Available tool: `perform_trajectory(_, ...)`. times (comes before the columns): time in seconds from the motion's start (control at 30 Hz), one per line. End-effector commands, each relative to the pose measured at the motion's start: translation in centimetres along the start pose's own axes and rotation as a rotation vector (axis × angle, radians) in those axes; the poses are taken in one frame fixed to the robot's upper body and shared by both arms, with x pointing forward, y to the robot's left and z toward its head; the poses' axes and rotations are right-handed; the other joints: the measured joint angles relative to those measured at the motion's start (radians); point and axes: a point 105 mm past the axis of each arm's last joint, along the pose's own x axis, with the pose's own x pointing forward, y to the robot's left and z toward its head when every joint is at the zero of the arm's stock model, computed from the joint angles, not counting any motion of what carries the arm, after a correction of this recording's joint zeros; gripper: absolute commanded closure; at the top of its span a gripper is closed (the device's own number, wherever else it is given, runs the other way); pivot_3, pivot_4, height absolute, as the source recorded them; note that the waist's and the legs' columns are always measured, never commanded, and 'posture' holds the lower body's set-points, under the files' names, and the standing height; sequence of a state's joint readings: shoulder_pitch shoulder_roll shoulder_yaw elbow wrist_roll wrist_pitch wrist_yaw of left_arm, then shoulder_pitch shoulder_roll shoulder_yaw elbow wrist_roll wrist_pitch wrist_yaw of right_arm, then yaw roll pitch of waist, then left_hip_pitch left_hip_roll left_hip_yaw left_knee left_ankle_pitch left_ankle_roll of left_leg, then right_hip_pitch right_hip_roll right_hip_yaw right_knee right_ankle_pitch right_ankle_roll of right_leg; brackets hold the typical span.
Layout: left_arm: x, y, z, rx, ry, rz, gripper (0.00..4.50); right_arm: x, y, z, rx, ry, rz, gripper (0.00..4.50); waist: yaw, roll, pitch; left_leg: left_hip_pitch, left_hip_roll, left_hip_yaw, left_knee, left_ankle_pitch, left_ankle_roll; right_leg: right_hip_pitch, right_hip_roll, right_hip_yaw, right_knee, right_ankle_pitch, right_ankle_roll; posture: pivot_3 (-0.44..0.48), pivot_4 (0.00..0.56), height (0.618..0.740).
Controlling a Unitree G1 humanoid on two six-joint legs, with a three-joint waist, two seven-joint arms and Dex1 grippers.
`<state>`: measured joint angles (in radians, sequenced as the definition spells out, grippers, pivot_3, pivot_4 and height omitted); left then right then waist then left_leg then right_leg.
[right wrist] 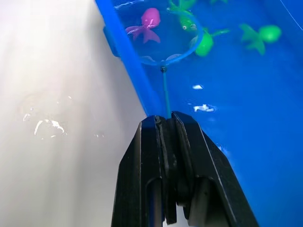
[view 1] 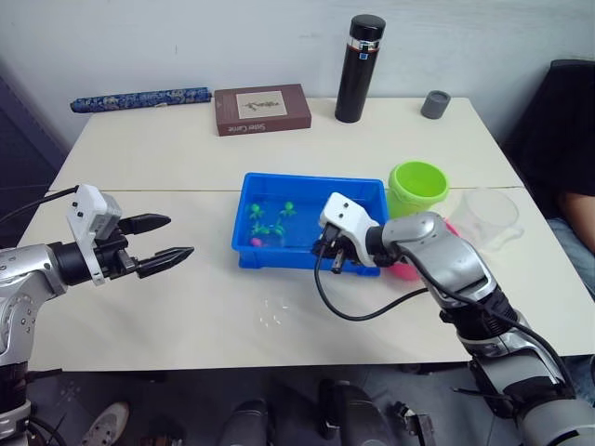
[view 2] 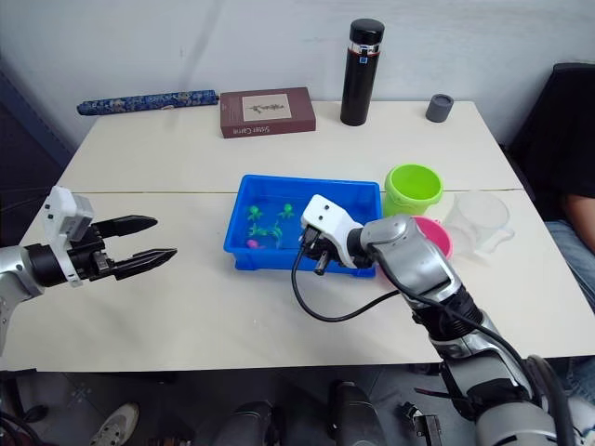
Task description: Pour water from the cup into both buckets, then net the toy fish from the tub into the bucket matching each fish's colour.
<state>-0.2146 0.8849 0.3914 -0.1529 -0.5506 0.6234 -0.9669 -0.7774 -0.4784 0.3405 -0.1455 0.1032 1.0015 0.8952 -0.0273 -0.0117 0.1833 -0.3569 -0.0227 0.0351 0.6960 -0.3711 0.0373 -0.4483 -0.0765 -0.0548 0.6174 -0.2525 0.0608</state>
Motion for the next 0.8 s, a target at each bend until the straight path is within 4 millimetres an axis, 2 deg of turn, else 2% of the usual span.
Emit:
perform_trajectory(0.03, -0.2, 0.0, 1.5, 0.055, -0.027, -0.003, 0.03, -1.0, -0.9, 1.0, 0.018, -0.034, -0.028, 4.50, 0.000, 0.000, 0.000, 0.000, 0.000, 0.000, 0.000, 0.000, 0.000, 0.000, 0.000, 0.000, 0.000, 0.000, 0.000, 0.000, 0.150, 0.740)
perform_trajectory(0.27, 0.4, 0.0, 1.9, 0.070, -0.038, -0.033, 0.03, -1.9, -2.0, 2.0, 0.050, -0.085, -0.062, 4.50, 0.000, 0.000, 0.000, 0.000, 0.000, 0.000, 0.000, 0.000, 0.000, 0.000, 0.000, 0.000, 0.000, 0.000, 0.000, 0.000, 0.150, 0.740)
perform_trajectory(0.57, 2.1, -0.3, 3.2, 0.125, -0.056, -0.116, 0.03, -4.5, -3.7, 2.5, 0.035, -0.132, -0.114, 4.50, 0.001, 0.000, 0.000, 0.000, 0.000, 0.000, 0.000, 0.000, 0.000, 0.000, 0.000, 0.000, -0.001, 0.000, 0.000, 0.000, 0.150, 0.740)
perform_trajectory(0.8, 4.8, -0.9, 4.3, 0.177, -0.085, -0.232, 0.03, -8.8, -5.1, 1.9, 0.021, -0.158, -0.198, 4.50, 0.007, 0.000, 0.000, -0.001, 0.000, 0.000, 0.000, 0.000, 0.000, 0.000, 0.000, 0.000, -0.001, 0.000, 0.000, 0.000, 0.150, 0.740)
